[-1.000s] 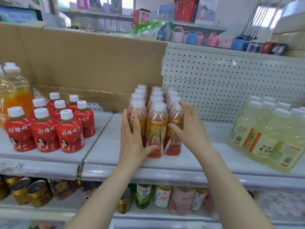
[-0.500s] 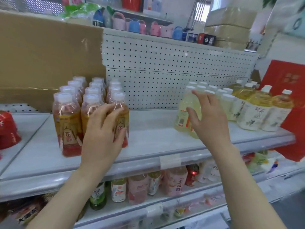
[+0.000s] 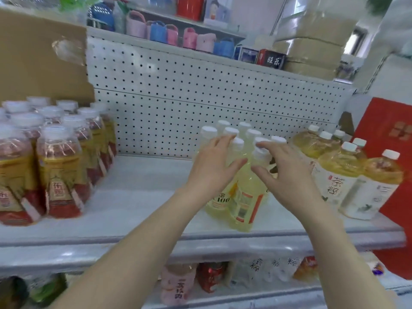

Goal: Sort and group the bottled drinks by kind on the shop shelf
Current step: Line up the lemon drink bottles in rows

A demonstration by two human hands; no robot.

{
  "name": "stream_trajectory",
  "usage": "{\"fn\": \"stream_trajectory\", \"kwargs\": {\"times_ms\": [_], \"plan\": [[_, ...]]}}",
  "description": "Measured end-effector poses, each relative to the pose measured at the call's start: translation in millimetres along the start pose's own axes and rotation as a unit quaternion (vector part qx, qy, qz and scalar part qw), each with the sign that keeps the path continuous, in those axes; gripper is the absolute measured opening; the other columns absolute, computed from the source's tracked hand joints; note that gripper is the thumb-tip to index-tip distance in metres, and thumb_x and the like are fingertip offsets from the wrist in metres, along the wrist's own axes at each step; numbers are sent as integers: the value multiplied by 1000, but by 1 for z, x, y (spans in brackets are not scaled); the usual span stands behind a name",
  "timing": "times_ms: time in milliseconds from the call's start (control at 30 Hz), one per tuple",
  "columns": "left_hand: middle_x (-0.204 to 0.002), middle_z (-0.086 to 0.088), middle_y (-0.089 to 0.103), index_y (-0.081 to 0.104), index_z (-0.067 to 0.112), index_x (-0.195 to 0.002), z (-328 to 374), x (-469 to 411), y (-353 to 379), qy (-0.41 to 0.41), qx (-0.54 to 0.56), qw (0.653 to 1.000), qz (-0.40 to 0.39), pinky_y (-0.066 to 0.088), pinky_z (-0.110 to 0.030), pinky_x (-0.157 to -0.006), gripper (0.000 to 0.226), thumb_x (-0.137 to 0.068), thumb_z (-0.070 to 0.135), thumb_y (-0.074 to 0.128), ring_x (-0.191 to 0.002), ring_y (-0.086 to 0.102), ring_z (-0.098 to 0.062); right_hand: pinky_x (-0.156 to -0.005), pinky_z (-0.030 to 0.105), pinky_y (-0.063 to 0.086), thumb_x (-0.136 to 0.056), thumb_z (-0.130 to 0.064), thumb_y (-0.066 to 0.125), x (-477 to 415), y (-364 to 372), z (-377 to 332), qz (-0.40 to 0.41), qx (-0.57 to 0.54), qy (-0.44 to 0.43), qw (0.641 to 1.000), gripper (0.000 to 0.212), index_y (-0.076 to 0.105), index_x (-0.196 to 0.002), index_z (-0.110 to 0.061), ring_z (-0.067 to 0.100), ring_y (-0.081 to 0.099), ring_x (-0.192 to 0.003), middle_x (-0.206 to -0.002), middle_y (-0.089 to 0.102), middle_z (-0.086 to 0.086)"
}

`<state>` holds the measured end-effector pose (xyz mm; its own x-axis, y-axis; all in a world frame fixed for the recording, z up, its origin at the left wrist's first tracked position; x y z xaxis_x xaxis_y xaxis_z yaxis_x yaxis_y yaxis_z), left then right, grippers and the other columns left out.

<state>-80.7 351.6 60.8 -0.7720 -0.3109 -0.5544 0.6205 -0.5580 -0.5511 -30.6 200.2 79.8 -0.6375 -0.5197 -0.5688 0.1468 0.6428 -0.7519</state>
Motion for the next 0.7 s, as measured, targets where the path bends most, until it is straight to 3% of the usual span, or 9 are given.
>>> {"fn": "stream_trajectory", "kwargs": {"times_ms": [133, 233, 300, 400, 500, 600, 700], "plan": [[-128, 5, 63, 45, 34, -140, -8, -9, 1, -47, -10, 998, 28, 48, -36, -92, 52, -93, 33, 66, -114, 60, -23, -81, 30, 42, -94, -31, 68, -5, 3, 10, 3, -35, -8, 999, 42, 53, -134, -29, 15, 60, -100, -121, 48, -15], [-119, 4, 68, 49, 39, -138, -26, 0, -19, -76, 16, 997, 22, 52, -43, -95, 50, -92, 27, 67, -108, 64, -21, -85, 33, 48, -94, -21, 68, -7, 4, 14, -13, -88, -19, 996, 38, 54, -128, -32, 15, 61, -106, -123, 55, -16], [-110, 9, 69, 50, 44, -134, -36, 7, -36, -95, 6, 995, 35, 53, -44, -92, 49, -91, 29, 68, -102, 66, -16, -92, 38, 54, -94, -14, 66, -10, 9, 15, -41, -171, -9, 984, 39, 55, -125, -37, 11, 62, -108, -123, 60, -15], [-99, 22, 66, 55, 49, -118, -45, 18, -62, -133, -1, 987, 90, 56, -43, -87, 47, -79, 39, 78, -89, 66, -2, -91, 40, 55, -95, -11, 63, -19, 23, 7, -75, -206, -7, 976, 47, 55, -129, -44, 14, 62, -113, -125, 63, -10], [-99, 27, 60, 54, 48, -111, -47, 24, -80, -145, -4, 982, 117, 56, -39, -84, 46, -74, 48, 81, -85, 63, 3, -84, 26, 48, -97, -9, 60, -28, 40, -6, -120, -249, -7, 961, 49, 57, -131, -43, 14, 59, -121, -130, 61, -14], [-105, 21, 63, 59, 43, -123, -46, 21, -82, -132, 6, 989, 70, 55, -34, -86, 37, -88, 44, 70, -90, 62, 5, -80, 14, 44, -97, -18, 63, -37, 45, -17, -143, -261, -8, 955, 40, 57, -130, -41, 8, 58, -120, -133, 55, -19], [-113, 16, 64, 57, 38, -131, -44, 18, -84, -111, -11, 993, 34, 54, -37, -92, 37, -95, 36, 62, -98, 64, -4, -80, 26, 49, -90, -44, 70, -42, 41, -25, -88, -194, -4, 977, 31, 58, -119, -44, 8, 59, -104, -123, 55, -14]]}}
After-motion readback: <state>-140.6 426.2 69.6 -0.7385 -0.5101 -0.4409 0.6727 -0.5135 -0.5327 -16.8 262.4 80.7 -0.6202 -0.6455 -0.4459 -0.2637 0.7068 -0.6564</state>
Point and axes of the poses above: each hand's wrist, its own x-axis away from the middle knuckle, its own y-axis out of the palm, z = x × y, the point moved 9 cm from there along -x, towards the middle knuckle
